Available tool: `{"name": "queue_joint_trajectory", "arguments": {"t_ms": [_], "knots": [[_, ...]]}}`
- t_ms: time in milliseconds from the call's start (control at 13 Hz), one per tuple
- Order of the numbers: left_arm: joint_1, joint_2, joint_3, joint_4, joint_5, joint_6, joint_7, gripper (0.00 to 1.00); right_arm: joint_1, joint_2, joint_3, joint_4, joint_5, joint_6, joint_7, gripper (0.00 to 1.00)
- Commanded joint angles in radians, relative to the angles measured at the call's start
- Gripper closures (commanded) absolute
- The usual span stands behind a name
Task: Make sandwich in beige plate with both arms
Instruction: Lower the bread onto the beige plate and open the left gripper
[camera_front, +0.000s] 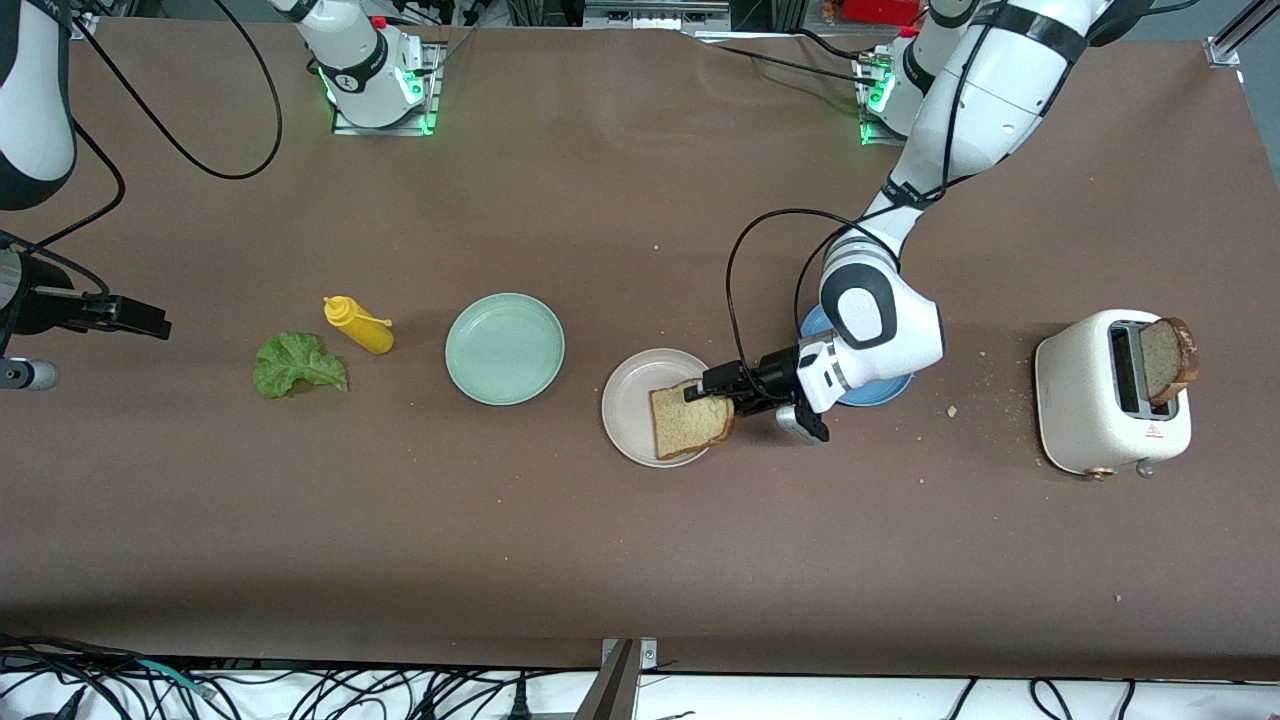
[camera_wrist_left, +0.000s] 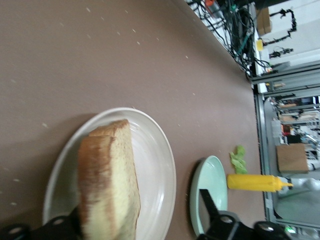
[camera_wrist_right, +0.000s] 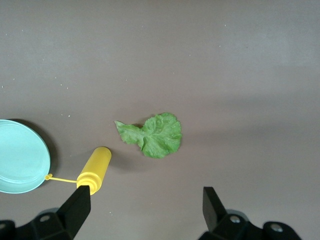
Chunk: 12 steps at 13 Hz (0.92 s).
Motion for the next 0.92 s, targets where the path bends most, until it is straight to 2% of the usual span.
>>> {"name": "queue_joint_trajectory", "arguments": {"t_ms": [0,154,385,616,848], "knots": [[0.006,-0.023,-0.001,0.002,-0.024,0.106,0.03,0.0,-0.011,-0.015,0.007,-0.017,0.018,0.007,-0.014,0.01],[0.008,-0.056,-0.022,-0.043,-0.023,0.238,0.03,0.0,-0.01,-0.015,0.007,-0.017,0.019,0.007,-0.014,0.01],[0.038,-0.058,-0.096,-0.064,-0.026,0.404,0.028,0.0,-0.011,-0.015,0.007,-0.017,0.024,0.007,-0.014,0.01],[0.043,-0.058,-0.118,-0.065,-0.042,0.43,0.013,0.0,-0.01,-0.015,0.007,-0.017,0.026,0.007,-0.013,0.01],[0.048,-0.049,-0.185,-0.056,-0.087,0.525,-0.013,0.0,-0.015,-0.015,0.005,-0.016,0.024,0.006,-0.014,0.01]]}}
